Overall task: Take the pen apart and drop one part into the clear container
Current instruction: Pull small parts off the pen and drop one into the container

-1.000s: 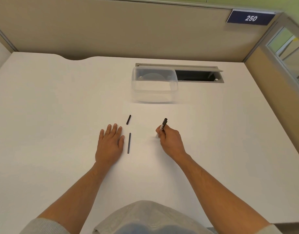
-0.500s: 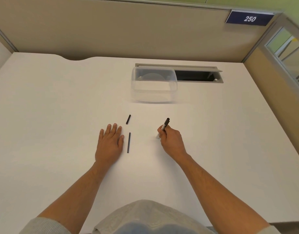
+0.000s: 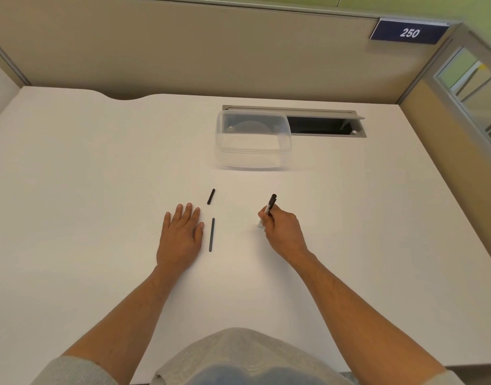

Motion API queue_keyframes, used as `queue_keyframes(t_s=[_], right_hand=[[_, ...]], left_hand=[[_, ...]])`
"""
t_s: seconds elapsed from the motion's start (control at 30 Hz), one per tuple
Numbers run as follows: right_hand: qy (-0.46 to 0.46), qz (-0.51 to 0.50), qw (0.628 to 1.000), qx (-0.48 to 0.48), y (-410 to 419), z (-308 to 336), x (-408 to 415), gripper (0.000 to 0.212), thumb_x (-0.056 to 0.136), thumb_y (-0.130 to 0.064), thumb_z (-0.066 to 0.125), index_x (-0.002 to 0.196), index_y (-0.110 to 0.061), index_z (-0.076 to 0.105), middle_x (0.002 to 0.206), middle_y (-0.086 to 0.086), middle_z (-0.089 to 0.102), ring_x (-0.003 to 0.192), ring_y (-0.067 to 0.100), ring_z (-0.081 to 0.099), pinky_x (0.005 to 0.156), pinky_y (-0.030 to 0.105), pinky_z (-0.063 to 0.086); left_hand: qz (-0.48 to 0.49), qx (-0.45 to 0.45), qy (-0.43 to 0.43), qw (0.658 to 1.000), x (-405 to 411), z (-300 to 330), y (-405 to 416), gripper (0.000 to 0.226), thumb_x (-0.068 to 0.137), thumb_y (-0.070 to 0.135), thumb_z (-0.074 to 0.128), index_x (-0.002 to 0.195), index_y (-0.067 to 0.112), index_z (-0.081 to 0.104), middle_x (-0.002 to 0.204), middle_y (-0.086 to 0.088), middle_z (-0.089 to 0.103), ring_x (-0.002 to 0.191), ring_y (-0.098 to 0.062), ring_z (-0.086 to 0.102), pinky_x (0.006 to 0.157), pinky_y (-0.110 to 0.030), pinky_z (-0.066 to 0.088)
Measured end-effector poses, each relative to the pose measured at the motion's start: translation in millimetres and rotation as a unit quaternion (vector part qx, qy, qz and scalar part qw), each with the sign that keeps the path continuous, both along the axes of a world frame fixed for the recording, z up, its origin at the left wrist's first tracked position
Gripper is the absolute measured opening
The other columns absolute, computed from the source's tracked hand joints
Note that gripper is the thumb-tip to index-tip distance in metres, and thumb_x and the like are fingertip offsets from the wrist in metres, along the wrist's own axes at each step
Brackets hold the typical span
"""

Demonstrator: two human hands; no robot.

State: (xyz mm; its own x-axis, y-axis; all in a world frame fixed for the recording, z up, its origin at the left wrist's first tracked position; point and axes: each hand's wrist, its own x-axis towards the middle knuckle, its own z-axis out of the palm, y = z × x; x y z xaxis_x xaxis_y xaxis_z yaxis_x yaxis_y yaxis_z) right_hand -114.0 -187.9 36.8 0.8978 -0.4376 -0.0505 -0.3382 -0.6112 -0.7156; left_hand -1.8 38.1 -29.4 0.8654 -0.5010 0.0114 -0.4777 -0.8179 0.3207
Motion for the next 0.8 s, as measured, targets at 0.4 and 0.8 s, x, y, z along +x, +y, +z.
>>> queue_keyframes(t_s=[0.4,0.8], right_hand=[[-0.033,-0.009,0.999,-0.04,-1.3,1.0,1.4,0.025,0.098,-0.03,0.042,0.089,-0.012,0.057,0.072,0.0,0.063,0.063,0.017,0.057,0.056,0.03,0.042],[-0.048,-0.032,0.998,-0.007,-0.9,3.9,2.0,0.026,0.097,-0.032,0.046,0.089,-0.011,0.058,0.074,0.002,0.067,0.065,0.018,0.061,0.058,0.03,0.047]], left_hand=[[-0.002,0.002,-0.003,1.0,0.3,-1.2,0.3,0.055,0.098,0.039,0.024,0.145,0.015,0.04,0.155,-0.007,0.035,0.146,-0.026,0.023,0.12,-0.046,0.011],[-0.004,0.01,-0.002,1.0,0.5,-1.1,0.3,0.055,0.098,0.039,0.023,0.146,0.015,0.039,0.156,-0.007,0.033,0.147,-0.026,0.021,0.12,-0.046,0.01]])
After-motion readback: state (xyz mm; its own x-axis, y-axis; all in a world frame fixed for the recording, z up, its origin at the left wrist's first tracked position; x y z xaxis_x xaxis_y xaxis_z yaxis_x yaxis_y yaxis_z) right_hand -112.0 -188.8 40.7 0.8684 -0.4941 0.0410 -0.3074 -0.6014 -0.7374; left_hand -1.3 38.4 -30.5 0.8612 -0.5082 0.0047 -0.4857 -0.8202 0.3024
